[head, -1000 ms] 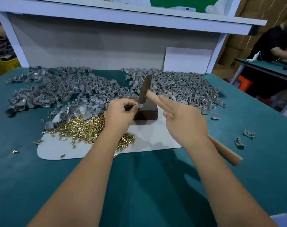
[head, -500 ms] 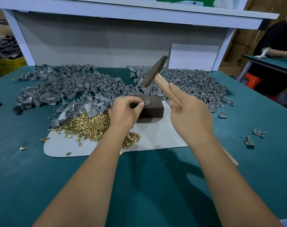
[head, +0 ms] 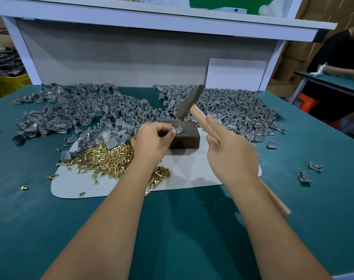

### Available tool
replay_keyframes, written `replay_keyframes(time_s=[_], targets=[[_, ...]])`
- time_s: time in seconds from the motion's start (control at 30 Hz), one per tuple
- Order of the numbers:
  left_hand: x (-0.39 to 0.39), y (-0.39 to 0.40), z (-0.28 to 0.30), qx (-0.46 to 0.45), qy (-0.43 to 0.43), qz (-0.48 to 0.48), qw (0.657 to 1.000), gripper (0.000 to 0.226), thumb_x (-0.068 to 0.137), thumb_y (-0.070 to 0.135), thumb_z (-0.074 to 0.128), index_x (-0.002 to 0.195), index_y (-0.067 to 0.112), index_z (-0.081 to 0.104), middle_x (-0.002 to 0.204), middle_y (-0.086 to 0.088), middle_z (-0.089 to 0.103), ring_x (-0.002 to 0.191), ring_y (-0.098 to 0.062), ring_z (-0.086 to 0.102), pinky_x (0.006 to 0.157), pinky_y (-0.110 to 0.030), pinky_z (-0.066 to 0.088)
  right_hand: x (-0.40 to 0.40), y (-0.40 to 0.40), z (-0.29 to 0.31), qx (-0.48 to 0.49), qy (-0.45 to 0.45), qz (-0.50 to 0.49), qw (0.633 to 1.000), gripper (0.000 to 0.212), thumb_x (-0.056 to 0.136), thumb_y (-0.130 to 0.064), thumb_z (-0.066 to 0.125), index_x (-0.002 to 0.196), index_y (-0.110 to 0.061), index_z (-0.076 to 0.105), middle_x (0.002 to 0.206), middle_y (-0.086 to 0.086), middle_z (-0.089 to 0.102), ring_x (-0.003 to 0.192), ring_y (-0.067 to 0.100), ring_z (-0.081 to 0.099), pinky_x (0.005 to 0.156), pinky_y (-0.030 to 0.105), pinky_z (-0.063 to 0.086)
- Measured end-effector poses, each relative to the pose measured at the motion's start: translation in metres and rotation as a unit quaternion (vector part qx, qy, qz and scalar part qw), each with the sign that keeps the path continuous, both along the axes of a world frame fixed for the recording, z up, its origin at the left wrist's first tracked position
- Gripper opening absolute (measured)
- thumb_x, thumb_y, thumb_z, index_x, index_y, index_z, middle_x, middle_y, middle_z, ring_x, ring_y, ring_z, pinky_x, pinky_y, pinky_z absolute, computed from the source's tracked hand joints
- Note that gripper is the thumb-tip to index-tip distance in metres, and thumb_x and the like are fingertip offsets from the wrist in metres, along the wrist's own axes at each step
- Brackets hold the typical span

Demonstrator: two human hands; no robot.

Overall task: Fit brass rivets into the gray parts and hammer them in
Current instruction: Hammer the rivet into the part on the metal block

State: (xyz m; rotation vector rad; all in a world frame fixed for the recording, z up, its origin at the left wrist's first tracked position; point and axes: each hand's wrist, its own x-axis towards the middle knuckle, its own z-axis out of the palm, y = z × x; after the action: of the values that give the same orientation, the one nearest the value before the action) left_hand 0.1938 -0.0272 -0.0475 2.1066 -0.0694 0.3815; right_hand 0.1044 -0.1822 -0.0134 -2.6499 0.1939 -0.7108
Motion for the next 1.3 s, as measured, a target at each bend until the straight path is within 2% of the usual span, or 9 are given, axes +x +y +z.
replay_keyframes(time_s=[0.17, 0.3, 0.47, 0.67, 0.83, 0.9, 1.0, 1.1, 1.3], targets=[[-0.0022, 0.0, 0.0011, 0.001, 0.003, 0.001, 1.0, 0.008, 0.089, 0.042, 0.068, 0.088, 0.037, 0.075, 0.112, 0.019, 0.07, 0.113, -0.013, 0.058, 0.104, -0.047, 0.04, 0.0023, 0.0024, -0.0011, 0.013, 0.046, 0.014, 0.999, 0.048, 0.095, -0.027, 0.046, 0.139, -0.045, 0.039, 0.094, 0.005, 0.067, 0.076, 0.029, 0.055, 0.061, 0.033, 0.04], [-0.0023, 0.0007, 0.001, -0.002, 0.001, -0.002, 1.0, 0.013, 0.088, 0.04, 0.069, 0.076, 0.044, 0.069, 0.103, 0.025, 0.068, 0.112, -0.011, 0.059, 0.105, -0.049, 0.039, 0.0019, 0.0018, -0.0001, 0.029, -0.029, 0.003, 0.999, 0.045, 0.095, -0.029, 0.049, 0.138, -0.042, 0.042, 0.091, 0.005, 0.068, 0.074, 0.03, 0.055, 0.062, 0.035, 0.04], [-0.004, 0.0004, 0.0026, -0.005, -0.002, -0.007, 1.0, 0.021, 0.089, 0.038, 0.07, 0.071, 0.047, 0.063, 0.095, 0.027, 0.064, 0.111, -0.01, 0.059, 0.102, -0.049, 0.042, 0.0035, -0.0029, 0.0013, 0.041, 0.042, 0.006, 0.998, 0.044, 0.094, -0.027, 0.049, 0.134, -0.045, 0.046, 0.103, 0.0, 0.068, 0.077, 0.025, 0.051, 0.063, 0.033, 0.039], [-0.0035, -0.0003, 0.0002, 0.01, 0.001, 0.005, 1.0, 0.019, 0.089, 0.042, 0.068, 0.072, 0.048, 0.063, 0.093, 0.024, 0.063, 0.106, -0.015, 0.059, 0.1, -0.049, 0.043, 0.0019, -0.0057, 0.0069, 0.079, -0.064, 0.024, 0.995, 0.051, 0.093, -0.025, 0.052, 0.138, -0.047, 0.039, 0.093, 0.003, 0.068, 0.075, 0.027, 0.058, 0.065, 0.037, 0.051], [-0.0015, -0.0016, 0.0008, 0.027, 0.003, 0.025, 0.999, 0.018, 0.089, 0.044, 0.066, 0.072, 0.048, 0.061, 0.107, 0.021, 0.069, 0.111, -0.012, 0.056, 0.091, -0.035, 0.028, 0.003, -0.0062, 0.0063, 0.017, 0.047, 0.02, 0.999, 0.05, 0.092, -0.026, 0.048, 0.134, -0.053, 0.041, 0.102, -0.002, 0.068, 0.079, 0.022, 0.053, 0.065, 0.032, 0.041], [-0.0011, -0.0019, -0.0005, 0.03, 0.002, 0.027, 0.999, 0.015, 0.089, 0.044, 0.067, 0.075, 0.046, 0.063, 0.109, 0.019, 0.069, 0.112, -0.013, 0.054, 0.086, -0.033, 0.019, 0.0018, -0.0037, 0.0056, 0.02, 0.012, 0.023, 0.999, 0.053, 0.094, -0.026, 0.049, 0.136, -0.055, 0.035, 0.097, 0.0, 0.069, 0.078, 0.026, 0.058, 0.064, 0.034, 0.046], [-0.0003, -0.0023, -0.003, 0.029, -0.006, 0.027, 0.999, 0.005, 0.089, 0.043, 0.068, 0.085, 0.042, 0.07, 0.11, 0.018, 0.07, 0.115, -0.013, 0.053, 0.086, -0.033, 0.014, 0.0001, 0.0011, 0.0055, -0.023, -0.05, 0.023, 0.998, 0.059, 0.094, -0.025, 0.051, 0.138, -0.057, 0.027, 0.074, -0.001, 0.062, 0.061, 0.023, 0.046, 0.052, 0.031, 0.036], [-0.0002, -0.002, -0.0026, 0.014, -0.001, 0.03, 0.999, 0.008, 0.088, 0.044, 0.069, 0.093, 0.039, 0.074, 0.11, 0.02, 0.07, 0.112, -0.011, 0.055, 0.087, -0.033, 0.018, 0.0012, 0.0013, 0.0083, -0.064, -0.006, 0.033, 0.997, 0.057, 0.094, -0.025, 0.051, 0.135, -0.058, 0.03, 0.082, 0.0, 0.064, 0.07, 0.028, 0.056, 0.057, 0.031, 0.036], [0.003, -0.0012, -0.0048, 0.012, -0.01, 0.017, 1.0, 0.012, 0.089, 0.042, 0.069, 0.078, 0.046, 0.065, 0.109, 0.021, 0.07, 0.105, -0.004, 0.049, 0.088, -0.034, 0.016, 0.0019, 0.0021, 0.004, -0.04, -0.07, 0.009, 0.997, 0.059, 0.094, -0.024, 0.051, 0.137, -0.056, 0.029, 0.072, 0.004, 0.063, 0.056, 0.023, 0.042, 0.047, 0.027, 0.032]])
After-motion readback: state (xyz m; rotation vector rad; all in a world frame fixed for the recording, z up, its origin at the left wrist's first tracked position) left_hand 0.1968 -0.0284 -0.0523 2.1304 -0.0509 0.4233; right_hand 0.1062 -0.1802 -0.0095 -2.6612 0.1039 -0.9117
